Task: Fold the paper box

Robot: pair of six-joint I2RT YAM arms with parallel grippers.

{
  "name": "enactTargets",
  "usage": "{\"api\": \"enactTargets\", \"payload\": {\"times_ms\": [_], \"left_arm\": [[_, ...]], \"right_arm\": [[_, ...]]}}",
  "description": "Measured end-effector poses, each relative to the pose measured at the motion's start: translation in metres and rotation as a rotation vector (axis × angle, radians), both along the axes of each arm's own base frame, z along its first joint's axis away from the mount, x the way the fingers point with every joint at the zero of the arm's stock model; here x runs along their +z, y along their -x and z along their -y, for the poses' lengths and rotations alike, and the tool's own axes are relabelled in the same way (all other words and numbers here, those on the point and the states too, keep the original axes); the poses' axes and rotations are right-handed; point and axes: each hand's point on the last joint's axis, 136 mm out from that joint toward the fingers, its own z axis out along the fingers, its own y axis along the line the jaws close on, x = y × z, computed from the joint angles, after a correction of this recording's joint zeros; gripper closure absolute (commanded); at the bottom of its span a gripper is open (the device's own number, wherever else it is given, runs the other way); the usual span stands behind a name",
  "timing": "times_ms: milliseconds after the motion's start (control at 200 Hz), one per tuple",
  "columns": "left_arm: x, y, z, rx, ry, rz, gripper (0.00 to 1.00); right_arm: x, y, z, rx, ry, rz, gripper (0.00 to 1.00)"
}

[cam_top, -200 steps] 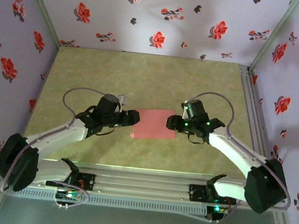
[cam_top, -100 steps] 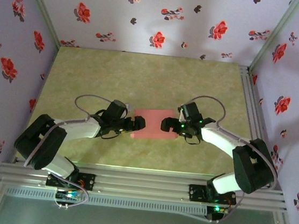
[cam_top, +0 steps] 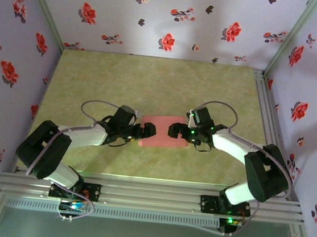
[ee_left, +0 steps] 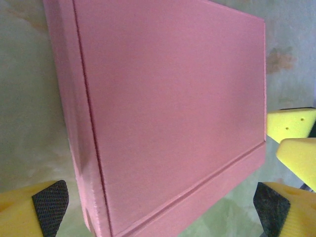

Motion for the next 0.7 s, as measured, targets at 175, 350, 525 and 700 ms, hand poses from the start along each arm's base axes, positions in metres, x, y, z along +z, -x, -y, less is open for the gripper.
{"api": "enactTargets", "payload": {"times_ms": [175, 350, 525, 700], "left_arm": [[0.0051, -0.0008, 0.0042, -0.009, 0.02, 0.002, 0.0], [0.0068, -0.0001, 0.0059, -0.011, 0.03, -0.006, 0.0], [0.0072, 0.0007, 0.0067, -0.011, 0.037, -0.015, 0.0], [0.0099, 0.0, 0.0075, -0.005, 0.043, -0.02, 0.0]], "right_arm": [[0.0008, -0.0012, -0.0005, -0.001, -0.005, 0.004, 0.01], [0.0008, -0.0013, -0.0004, -0.001, -0.005, 0.004, 0.01], [0.0009, -0.0018, 0.0004, -0.004, -0.008, 0.002, 0.01], [0.0058, -0.0022, 0.0009, -0.016, -0.033, -0.007, 0.01]]}}
